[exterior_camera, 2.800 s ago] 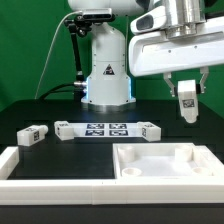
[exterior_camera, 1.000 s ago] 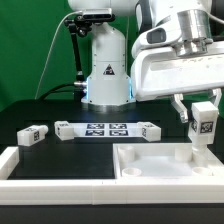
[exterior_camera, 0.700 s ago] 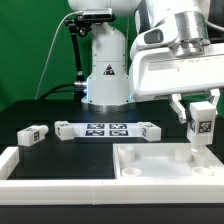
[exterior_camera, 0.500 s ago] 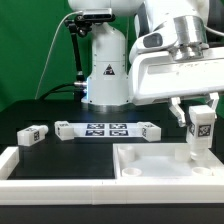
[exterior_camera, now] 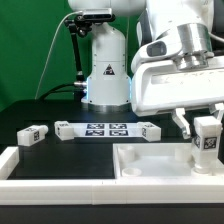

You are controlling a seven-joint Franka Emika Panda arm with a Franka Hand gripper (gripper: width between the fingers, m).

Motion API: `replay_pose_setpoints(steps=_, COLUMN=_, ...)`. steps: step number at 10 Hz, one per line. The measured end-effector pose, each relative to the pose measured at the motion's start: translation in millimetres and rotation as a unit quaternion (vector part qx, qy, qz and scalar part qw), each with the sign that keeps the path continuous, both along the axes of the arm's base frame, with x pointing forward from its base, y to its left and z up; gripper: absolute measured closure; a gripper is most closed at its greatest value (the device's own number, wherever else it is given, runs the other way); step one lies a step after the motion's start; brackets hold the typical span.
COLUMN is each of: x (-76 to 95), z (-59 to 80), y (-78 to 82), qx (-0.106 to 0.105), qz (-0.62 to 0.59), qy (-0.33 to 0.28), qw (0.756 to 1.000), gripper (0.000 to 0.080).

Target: Assemble one leg

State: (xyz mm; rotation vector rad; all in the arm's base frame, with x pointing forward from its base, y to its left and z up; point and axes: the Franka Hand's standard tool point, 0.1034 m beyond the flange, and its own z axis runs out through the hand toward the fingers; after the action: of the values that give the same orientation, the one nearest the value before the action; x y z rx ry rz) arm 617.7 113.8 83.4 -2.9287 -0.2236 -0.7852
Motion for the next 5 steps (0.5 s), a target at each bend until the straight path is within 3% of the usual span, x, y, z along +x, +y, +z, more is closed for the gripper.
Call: replay_pose_setpoints(steps=5, x=-6.9, z=-11.1, y=-4.4, qx=-0.001, qz=-0.007, qy=-0.022, qw=1.000, gripper=0.0508)
